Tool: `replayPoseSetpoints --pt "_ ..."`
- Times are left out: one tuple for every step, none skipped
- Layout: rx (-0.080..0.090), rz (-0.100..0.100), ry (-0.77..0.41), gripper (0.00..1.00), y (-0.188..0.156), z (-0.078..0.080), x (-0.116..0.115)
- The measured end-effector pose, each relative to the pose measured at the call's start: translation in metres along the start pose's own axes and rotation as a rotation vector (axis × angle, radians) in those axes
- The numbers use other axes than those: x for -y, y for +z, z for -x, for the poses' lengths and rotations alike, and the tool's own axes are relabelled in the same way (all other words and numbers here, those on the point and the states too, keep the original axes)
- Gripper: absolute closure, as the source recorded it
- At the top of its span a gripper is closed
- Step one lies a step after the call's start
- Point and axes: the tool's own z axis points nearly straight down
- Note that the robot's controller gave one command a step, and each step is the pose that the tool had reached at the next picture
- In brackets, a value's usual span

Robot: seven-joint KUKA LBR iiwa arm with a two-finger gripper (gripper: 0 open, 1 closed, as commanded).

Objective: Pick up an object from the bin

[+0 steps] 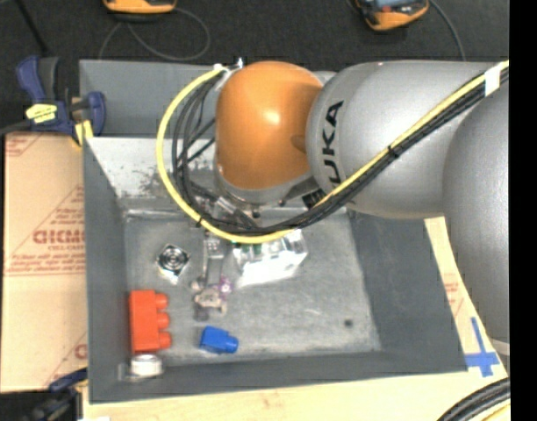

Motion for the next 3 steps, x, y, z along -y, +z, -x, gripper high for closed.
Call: replayPoseSetpoints --pt "-0.001 0.0 -0.04 0.0 0.146 -0.058 0.068" --pt "0.01 -0.001 -0.344 0.0 0.112 -0.023 0.032" --pt "0.01 -0.003 -0.441 0.0 0.113 -0.01 0.06"
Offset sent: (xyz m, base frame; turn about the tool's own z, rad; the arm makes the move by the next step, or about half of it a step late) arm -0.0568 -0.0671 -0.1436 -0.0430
